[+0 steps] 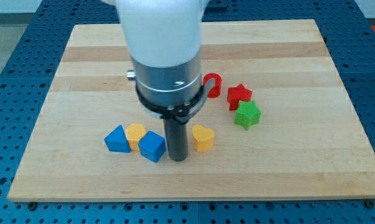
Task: Move yellow hexagon from blue blocks
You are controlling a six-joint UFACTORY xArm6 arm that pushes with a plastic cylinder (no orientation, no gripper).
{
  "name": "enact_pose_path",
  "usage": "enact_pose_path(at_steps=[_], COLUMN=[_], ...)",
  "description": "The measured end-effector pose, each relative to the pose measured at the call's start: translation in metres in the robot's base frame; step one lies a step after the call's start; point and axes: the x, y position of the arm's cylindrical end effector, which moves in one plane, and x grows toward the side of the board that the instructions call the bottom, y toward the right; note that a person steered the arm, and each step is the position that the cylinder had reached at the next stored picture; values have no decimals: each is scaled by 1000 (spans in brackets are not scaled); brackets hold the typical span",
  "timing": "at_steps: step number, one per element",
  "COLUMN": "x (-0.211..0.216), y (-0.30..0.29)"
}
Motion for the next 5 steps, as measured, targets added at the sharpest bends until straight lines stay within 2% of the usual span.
enact_pose_path(at_steps=[2,3,4,5], x=[-34,-34,-21,12], y=[35,37,28,6])
